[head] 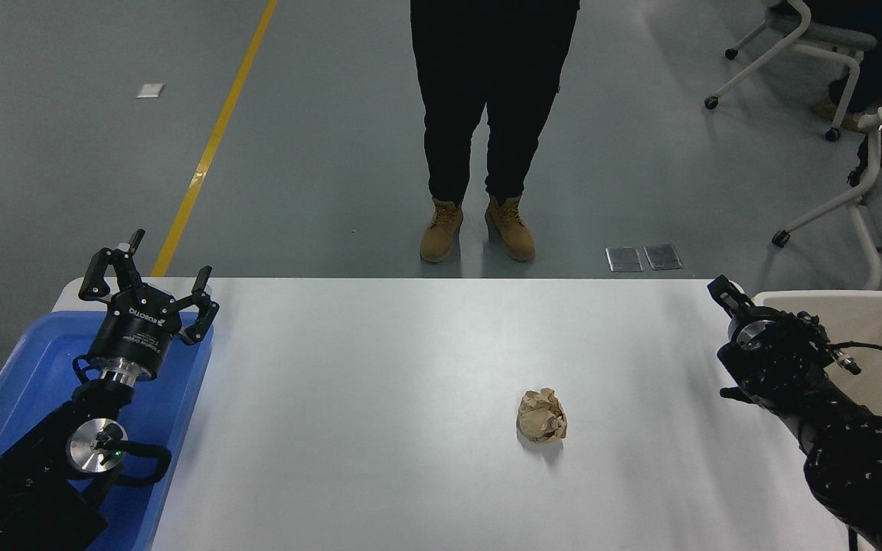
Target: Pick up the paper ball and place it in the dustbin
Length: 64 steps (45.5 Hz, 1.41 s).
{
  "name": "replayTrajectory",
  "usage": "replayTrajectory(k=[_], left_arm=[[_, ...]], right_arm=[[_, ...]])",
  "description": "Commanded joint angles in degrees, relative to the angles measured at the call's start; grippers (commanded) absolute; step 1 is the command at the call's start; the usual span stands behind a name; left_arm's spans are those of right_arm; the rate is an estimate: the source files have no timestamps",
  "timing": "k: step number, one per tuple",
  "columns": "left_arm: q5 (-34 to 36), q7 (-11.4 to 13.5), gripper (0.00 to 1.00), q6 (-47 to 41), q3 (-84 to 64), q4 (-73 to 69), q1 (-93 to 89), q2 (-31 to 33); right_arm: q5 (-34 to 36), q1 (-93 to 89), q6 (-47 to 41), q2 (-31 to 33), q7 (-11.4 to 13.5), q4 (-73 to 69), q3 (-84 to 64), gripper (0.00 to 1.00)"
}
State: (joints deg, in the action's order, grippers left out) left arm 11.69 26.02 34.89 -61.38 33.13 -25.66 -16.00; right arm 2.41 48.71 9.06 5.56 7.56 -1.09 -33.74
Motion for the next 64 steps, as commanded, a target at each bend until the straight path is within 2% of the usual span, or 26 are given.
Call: replayTrajectory(k=[1, 8, 13, 21, 27, 41, 48, 57, 64], left_arm=[[0.0, 0.0, 0.98, 0.0, 0.0, 0.0, 0.0, 0.0], [0.0, -0.1, 0.98, 0.0, 0.0, 0.0, 0.0, 0.0], [0.0, -0.1, 0.98, 0.0, -0.1, 0.0, 0.0, 0.0], [0.0, -0.1, 0.98, 0.0, 0.0, 0.0, 0.0, 0.0], [0.0, -0.1, 0.98, 0.0, 0.0, 0.0, 0.0, 0.0], [0.0, -0.1, 0.99, 0.0, 0.0, 0.0, 0.0, 0.0], [0.0, -0.1, 0.98, 0.0, 0.0, 0.0, 0.0, 0.0], [0.0, -0.1, 0.98, 0.0, -0.1, 0.0, 0.0, 0.0], [0.0, -0.1, 0.98, 0.0, -0.1, 0.0, 0.0, 0.0]], right_arm=[[0.0, 7.4, -0.2, 10.3, 0.2, -14.2, -0.6, 1.0], [-0.1, 17.7, -2.7, 23.1, 0.3, -32.0, -3.5, 1.0], [0.0, 27.1, -12.9, 29.8, 0.3, -41.7, -11.2, 1.0], [0.0, 41.7, -28.4, 34.9, 0.2, -48.9, -22.1, 1.0], [0.0, 53.9, -35.8, 37.9, 0.2, -56.1, -29.4, 1.0], [0.0, 82.6, -39.9, 38.3, 0.2, -75.8, -46.8, 1.0], [-0.1, 94.7, -43.9, 35.8, 0.2, -83.6, -49.8, 1.0], [0.0, 104.0, -53.5, 30.7, 0.2, -85.4, -48.7, 1.0], [-0.1, 106.4, -54.1, 29.0, 0.2, -85.2, -46.8, 1.0]])
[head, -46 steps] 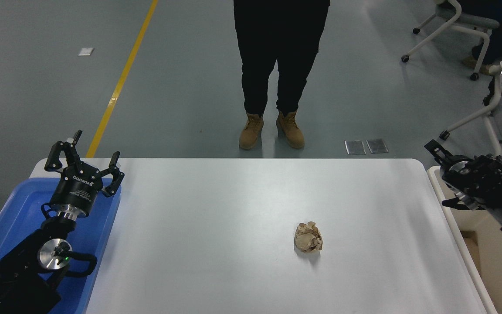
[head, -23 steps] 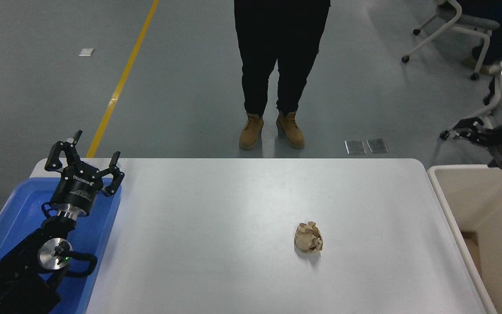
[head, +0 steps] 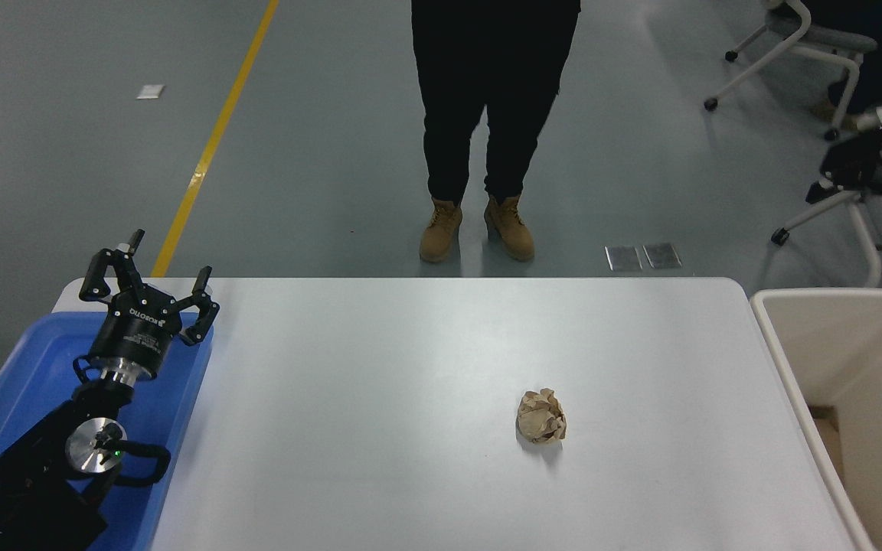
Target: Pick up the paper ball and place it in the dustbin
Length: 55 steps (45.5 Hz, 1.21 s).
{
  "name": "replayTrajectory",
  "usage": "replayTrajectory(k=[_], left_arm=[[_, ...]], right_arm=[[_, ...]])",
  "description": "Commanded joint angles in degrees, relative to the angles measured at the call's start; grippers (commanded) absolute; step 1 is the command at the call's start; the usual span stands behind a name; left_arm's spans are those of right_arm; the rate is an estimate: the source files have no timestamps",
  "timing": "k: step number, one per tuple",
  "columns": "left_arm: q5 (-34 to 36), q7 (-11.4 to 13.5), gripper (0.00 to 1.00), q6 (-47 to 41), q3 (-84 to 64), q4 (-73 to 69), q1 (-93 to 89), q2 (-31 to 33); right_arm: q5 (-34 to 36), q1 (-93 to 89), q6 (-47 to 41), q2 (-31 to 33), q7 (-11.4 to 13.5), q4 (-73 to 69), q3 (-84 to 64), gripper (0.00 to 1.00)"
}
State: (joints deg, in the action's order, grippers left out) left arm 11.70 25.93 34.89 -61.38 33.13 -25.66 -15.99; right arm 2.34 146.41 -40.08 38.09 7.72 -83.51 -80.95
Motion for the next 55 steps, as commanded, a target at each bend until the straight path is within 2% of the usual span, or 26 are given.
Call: replayTrajectory(k=[1, 22, 32, 42, 55], left_arm=[[0.0, 0.0, 0.98, 0.0, 0.0, 0.0, 0.0, 0.0], [0.0, 0.0, 0.98, 0.0, -0.1, 0.0, 0.0, 0.0], [0.0, 0.0, 0.98, -0.1, -0.1, 0.0, 0.0, 0.0], [0.0, 0.0, 0.98, -0.1, 0.0, 0.0, 0.0, 0.0], [0.0, 0.0, 0.98, 0.0, -0.1, 0.0, 0.0, 0.0]], right_arm=[[-0.1, 9.0, -4.9, -3.7, 0.0, -2.8, 0.4, 1.0], [0.0, 10.2, -4.9, -5.7, 0.0, -3.1, 3.3, 1.0], [-0.2, -2.8, -4.9, -8.8, 0.0, -2.8, 13.7, 1.0], [-0.5, -16.3, -0.4, -15.9, 0.1, -1.3, 20.0, 1.0], [0.1, -35.2, 9.2, -28.1, 0.1, 9.0, 22.4, 1.0]])
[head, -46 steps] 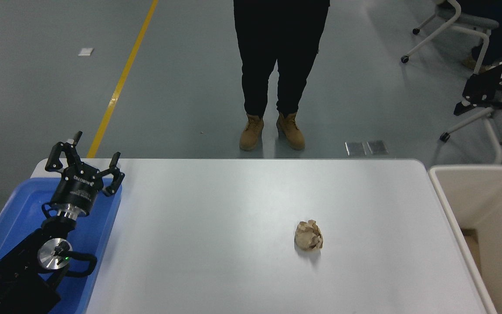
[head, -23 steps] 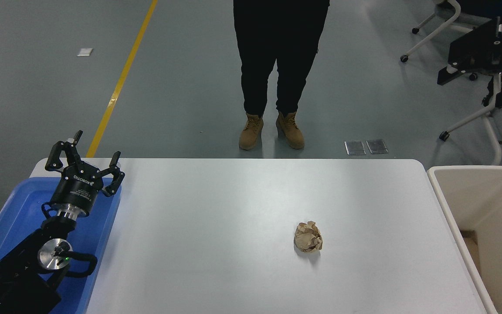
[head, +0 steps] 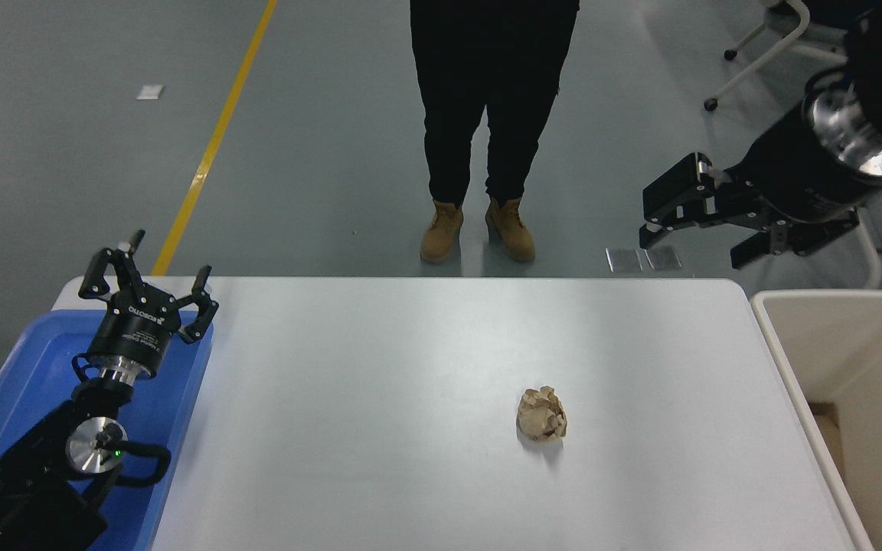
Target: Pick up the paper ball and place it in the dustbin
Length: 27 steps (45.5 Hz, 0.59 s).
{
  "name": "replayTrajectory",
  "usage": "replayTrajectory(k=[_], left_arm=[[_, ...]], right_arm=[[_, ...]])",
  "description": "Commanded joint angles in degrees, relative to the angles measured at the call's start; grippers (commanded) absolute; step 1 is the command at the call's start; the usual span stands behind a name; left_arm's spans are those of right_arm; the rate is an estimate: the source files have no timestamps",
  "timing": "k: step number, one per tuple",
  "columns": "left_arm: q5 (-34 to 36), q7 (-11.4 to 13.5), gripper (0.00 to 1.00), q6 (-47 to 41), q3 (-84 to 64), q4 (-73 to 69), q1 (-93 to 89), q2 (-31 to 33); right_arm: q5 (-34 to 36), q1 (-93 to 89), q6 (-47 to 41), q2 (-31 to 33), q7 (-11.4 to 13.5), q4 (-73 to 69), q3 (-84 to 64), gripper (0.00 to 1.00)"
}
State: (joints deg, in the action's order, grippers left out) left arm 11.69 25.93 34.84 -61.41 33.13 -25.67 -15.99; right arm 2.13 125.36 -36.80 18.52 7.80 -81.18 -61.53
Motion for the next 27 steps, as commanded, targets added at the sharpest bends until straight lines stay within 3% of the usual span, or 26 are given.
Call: replayTrajectory(k=[1, 27], left_arm=[[0.0, 0.0, 0.98, 0.0, 0.0, 0.0, 0.0, 0.0], [0.0, 0.0, 0.98, 0.0, 0.1, 0.0, 0.0, 0.0]], right_arm=[[0.3, -15.0, 6.1, -8.9, 0.0, 7.2, 3.4, 1.0], [-0.3, -40.4, 9.3, -16.1, 0.0, 28.5, 6.6, 1.0]])
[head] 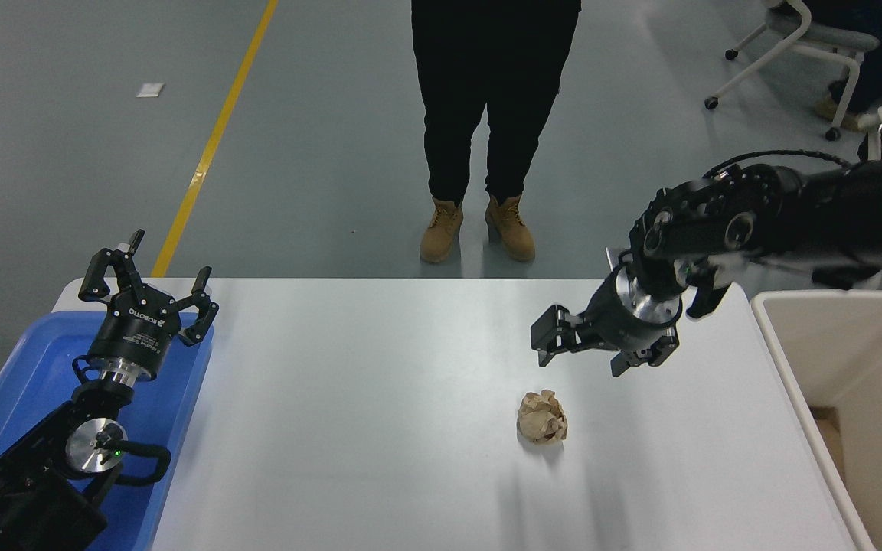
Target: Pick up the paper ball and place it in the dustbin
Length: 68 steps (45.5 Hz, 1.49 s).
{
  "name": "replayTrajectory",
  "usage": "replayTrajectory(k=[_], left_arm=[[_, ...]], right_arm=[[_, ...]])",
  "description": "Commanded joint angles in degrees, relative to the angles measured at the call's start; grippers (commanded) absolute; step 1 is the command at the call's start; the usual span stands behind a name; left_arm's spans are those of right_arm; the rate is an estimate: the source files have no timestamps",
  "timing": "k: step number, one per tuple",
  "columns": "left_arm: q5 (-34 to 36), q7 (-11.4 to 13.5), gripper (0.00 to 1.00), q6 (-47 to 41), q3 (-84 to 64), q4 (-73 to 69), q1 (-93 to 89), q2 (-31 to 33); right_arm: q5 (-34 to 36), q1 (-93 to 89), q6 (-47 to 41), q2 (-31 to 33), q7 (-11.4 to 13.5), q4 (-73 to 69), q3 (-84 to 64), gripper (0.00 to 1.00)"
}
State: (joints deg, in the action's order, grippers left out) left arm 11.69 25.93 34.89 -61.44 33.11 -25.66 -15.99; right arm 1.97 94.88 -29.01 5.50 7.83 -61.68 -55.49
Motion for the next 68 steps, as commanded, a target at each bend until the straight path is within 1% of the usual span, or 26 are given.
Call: replayTrajectory(k=[1, 19, 31, 37, 43, 47, 48, 53, 55, 56, 60, 68], left_arm=[[0.0, 0.0, 0.98, 0.0, 0.0, 0.0, 0.0, 0.0], [0.0, 0.0, 0.98, 0.0, 0.0, -0.1, 0.0, 0.0], [0.0, 0.0, 0.98, 0.0, 0.1, 0.0, 0.0, 0.0], [0.0, 0.0, 0.98, -0.1, 0.0, -0.1, 0.0, 0.0], [0.0, 0.0, 0.98, 0.0, 0.0, 0.0, 0.0, 0.0], [0.0, 0.0, 0.98, -0.1, 0.0, -0.1, 0.0, 0.0], [0.0, 0.0, 0.98, 0.0, 0.0, -0.1, 0.0, 0.0], [0.0, 0.0, 0.98, 0.0, 0.0, -0.1, 0.0, 0.0], [0.0, 0.0, 0.98, -0.1, 0.0, 0.0, 0.0, 0.0], [0.0, 0.0, 0.98, -0.1, 0.0, 0.0, 0.0, 0.0], [0.0, 0.0, 0.98, 0.0, 0.0, 0.0, 0.0, 0.0], [0.0, 0.0, 0.98, 0.0, 0.0, 0.0, 0.0, 0.0]], right_arm=[[0.0, -10.7, 1.6, -3.4, 0.0, 9.6, 0.6, 1.0], [0.0, -17.2, 2.3, -5.2, -0.1, 14.8, 3.1, 1.0], [0.0, -21.8, 4.5, -5.5, -0.1, 19.0, 6.5, 1.0], [-0.6, -24.6, 6.9, -5.5, -0.1, 21.1, 7.2, 1.0], [-0.8, -26.1, 8.2, -5.5, -0.3, 22.5, 7.2, 0.96], [-0.8, -26.2, 8.9, -5.5, -0.3, 22.5, 7.2, 0.83], [-0.9, -26.2, 9.1, -5.5, -0.3, 22.5, 7.2, 0.78], [-2.8, -26.0, 9.1, -5.5, -0.4, 21.6, 7.2, 0.47], [-3.5, -25.7, 9.0, -5.5, -0.5, 21.1, 7.3, 0.29], [-3.7, -25.4, 8.9, -5.5, -0.6, 20.7, 7.3, 0.22], [-4.0, -24.7, 8.7, -5.5, -0.7, 19.9, 7.3, 0.0], [-4.3, -22.2, 8.3, -5.5, -0.7, 18.3, 7.2, 0.0]])
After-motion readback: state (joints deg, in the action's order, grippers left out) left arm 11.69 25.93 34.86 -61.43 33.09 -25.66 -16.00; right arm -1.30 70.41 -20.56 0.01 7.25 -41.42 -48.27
